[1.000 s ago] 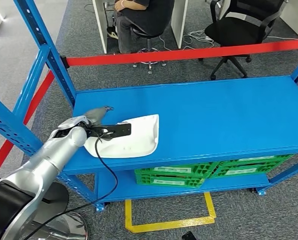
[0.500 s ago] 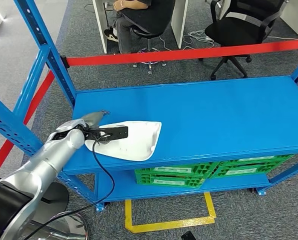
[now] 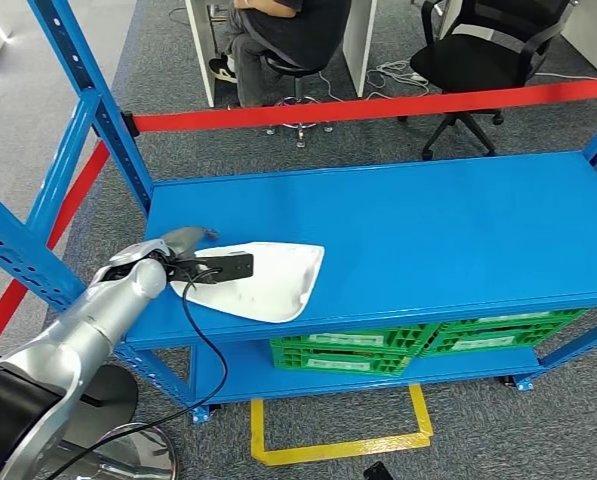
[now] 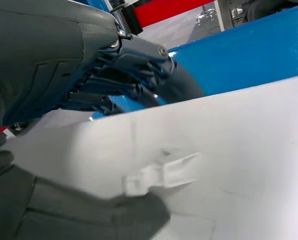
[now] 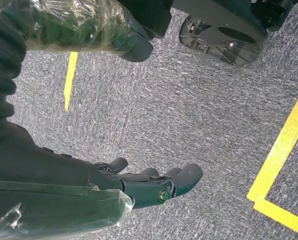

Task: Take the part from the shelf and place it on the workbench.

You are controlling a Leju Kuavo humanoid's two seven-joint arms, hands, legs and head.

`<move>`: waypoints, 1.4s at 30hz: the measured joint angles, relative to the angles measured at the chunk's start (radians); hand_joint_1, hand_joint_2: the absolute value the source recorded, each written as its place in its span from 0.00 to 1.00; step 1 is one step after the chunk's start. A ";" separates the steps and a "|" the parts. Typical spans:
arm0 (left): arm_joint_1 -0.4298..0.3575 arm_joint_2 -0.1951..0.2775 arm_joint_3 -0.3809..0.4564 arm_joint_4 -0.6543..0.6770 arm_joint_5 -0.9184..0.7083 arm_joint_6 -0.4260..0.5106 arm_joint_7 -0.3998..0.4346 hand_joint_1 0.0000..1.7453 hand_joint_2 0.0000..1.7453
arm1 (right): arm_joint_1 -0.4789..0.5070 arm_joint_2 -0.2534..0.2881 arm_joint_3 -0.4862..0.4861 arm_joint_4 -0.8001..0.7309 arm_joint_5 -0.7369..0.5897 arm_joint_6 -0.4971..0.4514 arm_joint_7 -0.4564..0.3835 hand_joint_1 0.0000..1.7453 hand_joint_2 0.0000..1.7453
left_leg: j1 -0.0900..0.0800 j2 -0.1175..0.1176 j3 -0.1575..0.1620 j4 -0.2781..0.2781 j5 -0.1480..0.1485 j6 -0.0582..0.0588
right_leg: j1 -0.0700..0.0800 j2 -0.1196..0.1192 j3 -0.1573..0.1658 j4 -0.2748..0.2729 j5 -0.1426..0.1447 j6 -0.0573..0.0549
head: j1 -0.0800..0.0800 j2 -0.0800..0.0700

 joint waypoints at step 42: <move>0.385 -0.040 0.159 -0.882 0.572 0.475 -0.430 0.96 1.00 | 0.007 0.029 0.006 0.003 -0.031 -0.058 0.031 0.00 1.00 | 0.000 0.000 -0.001 0.000 0.000 0.000 | 0.000 0.001 -0.001 0.000 0.000 0.000 | 0.000 0.000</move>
